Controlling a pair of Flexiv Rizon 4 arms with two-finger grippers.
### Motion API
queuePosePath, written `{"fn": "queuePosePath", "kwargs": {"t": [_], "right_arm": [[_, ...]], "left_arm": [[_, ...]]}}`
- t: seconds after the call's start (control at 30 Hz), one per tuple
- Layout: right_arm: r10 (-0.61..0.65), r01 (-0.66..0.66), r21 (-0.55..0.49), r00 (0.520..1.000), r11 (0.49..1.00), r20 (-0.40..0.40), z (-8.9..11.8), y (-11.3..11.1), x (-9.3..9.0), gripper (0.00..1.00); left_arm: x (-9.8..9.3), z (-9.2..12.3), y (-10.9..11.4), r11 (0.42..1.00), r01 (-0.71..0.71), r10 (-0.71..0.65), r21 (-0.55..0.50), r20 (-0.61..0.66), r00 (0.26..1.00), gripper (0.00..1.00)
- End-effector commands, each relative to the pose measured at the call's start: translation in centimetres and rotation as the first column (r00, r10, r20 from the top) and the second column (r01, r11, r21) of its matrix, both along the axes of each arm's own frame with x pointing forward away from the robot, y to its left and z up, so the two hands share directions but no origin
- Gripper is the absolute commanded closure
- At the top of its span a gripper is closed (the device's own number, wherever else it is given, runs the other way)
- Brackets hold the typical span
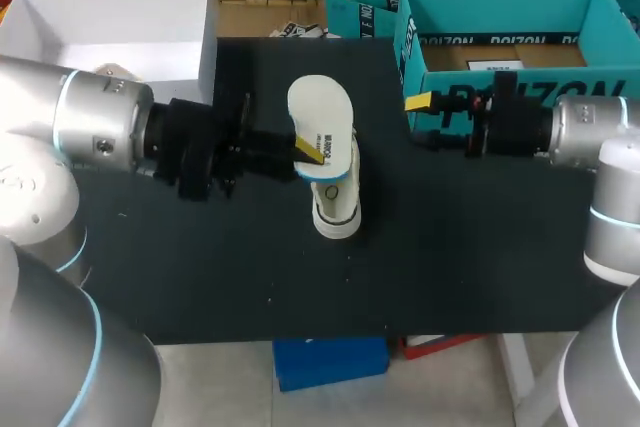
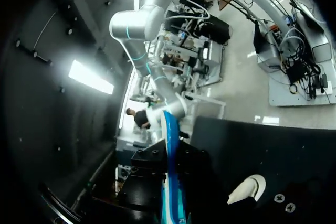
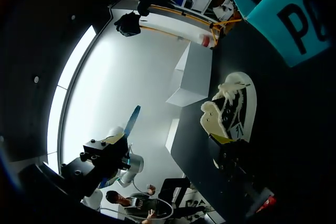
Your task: Take the shoe out of the shoebox, open the shoe tongue, remove and reinsert the insole, then place the shoe into the shoebox
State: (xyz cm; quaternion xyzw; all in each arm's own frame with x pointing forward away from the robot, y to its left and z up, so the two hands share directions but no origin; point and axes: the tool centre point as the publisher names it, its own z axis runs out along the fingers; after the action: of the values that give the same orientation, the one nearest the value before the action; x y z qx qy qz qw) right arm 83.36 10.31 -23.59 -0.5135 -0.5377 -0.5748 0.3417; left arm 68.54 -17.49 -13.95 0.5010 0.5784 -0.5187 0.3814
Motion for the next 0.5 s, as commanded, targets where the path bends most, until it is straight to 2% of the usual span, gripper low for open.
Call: {"fn": "queuePosePath", "kwargs": {"t": [0.03, 0.3, 0.4, 0.5], "right_arm": [[-0.003, 0.003, -0.001, 1.000, 1.000, -0.001, -0.1, 0.2, 0.0, 0.00], [-0.003, 0.003, -0.001, 1.000, 1.000, -0.001, -0.1, 0.2, 0.0, 0.00], [-0.003, 0.003, -0.001, 1.000, 1.000, -0.001, -0.1, 0.2, 0.0, 0.00], [-0.003, 0.003, -0.001, 1.000, 1.000, -0.001, -0.1, 0.2, 0.0, 0.00]], "left_arm": [[-0.9, -2.7, 1.1, 0.996, -0.012, 0.016, -0.090, 0.042, 0.999, 1.00], [-0.1, -5.5, 1.1, 0.983, 0.090, -0.083, -0.159, 0.055, 0.995, 1.00], [0.0, -6.4, 0.8, 0.988, 0.093, -0.084, -0.127, 0.077, 0.994, 1.00], [0.2, -7.2, 0.8, 0.991, 0.081, -0.077, -0.103, 0.043, 0.996, 1.00]]}}
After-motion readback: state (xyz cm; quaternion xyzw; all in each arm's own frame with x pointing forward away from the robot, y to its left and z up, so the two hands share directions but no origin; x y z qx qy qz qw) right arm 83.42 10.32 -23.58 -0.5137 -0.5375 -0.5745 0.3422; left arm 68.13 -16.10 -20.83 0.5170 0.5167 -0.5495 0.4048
